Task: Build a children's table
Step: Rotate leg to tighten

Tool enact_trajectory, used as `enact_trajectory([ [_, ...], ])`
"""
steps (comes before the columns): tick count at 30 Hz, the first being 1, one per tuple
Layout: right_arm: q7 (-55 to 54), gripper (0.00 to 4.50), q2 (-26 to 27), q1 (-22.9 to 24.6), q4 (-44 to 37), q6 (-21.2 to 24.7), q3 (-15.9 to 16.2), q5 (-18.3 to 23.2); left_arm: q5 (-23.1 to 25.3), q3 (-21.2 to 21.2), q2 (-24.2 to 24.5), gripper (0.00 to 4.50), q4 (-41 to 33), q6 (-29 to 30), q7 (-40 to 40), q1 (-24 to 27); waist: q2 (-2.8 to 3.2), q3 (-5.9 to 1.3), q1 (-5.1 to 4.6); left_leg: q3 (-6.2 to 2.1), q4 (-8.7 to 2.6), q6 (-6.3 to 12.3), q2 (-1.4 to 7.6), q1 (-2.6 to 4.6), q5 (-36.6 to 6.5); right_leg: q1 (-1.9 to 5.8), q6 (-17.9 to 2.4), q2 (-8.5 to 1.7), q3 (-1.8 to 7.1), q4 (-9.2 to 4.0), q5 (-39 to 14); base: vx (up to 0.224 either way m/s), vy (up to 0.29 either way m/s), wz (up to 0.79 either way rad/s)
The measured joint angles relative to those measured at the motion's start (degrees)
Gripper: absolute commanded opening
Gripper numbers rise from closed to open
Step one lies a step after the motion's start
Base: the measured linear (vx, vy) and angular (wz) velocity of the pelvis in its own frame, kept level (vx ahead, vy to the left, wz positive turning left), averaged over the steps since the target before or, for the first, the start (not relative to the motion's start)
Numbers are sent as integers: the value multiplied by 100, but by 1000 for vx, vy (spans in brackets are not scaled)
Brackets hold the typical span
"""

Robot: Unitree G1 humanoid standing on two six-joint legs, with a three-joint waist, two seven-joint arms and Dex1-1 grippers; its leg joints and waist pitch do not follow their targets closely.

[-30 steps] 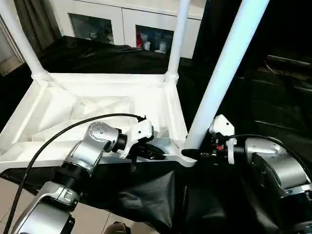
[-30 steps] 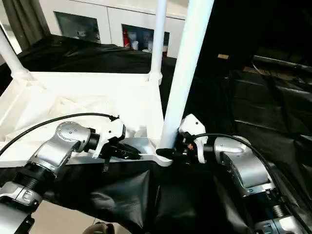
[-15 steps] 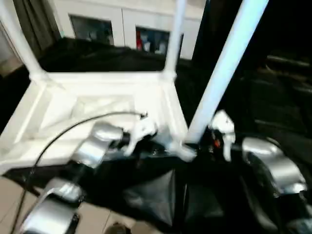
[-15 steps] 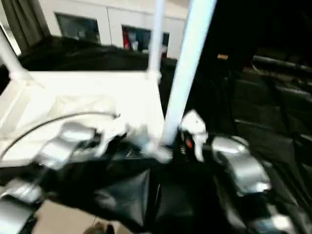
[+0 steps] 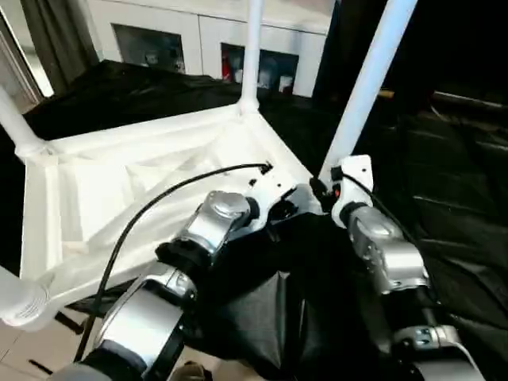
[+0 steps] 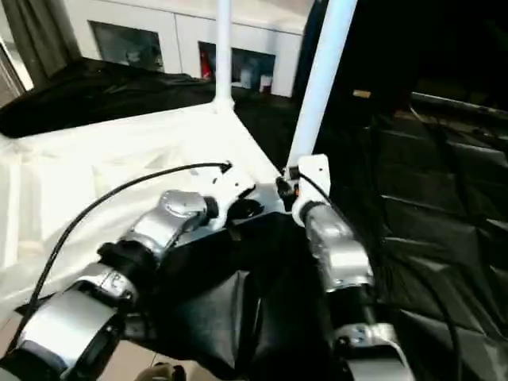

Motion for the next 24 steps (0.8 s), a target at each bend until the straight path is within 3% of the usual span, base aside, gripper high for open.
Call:
enact_trajectory([
  [1,0,194,1,0,4,-5,0,0,3,0,0,0,5,-7,0,0,0,0,-2,0,-1,0,0,0,0,0,0,0,0,0,0,0,0,0],
  [4,12,264,7,4,45,-88,-3,-3,-3,0,10,0,51,-114,-13,0,0,0,-2,0,-8,0,0,1,0,-1,2,0,-1,-1,0,0,0,0],
  [10,618,310,-114,55,46,-217,47,43,-3,66,149,0,137,-261,-217,-31,-2,2,-79,-1,-10,0,1,-1,0,-4,3,1,-2,-4,0,0,0,0],
  [14,1603,349,-603,184,-156,-182,232,261,-107,76,358,0,-35,-264,-750,45,2,5,-108,-1,-23,0,2,-2,0,-11,12,3,-4,-4,-6,0,0,0],
  [20,3265,359,-1533,526,-812,-53,583,540,-356,34,837,0,-594,-394,-1938,436,16,10,-96,0,-29,1,6,-7,0,-18,22,6,-6,-7,-19,0,0,0],
  [24,4204,359,-1979,770,-1262,66,795,792,-565,-164,1248,0,-1269,-386,-2949,816,27,17,-11,2,-31,0,8,-9,0,-17,22,5,-8,-6,-20,0,0,0],
])
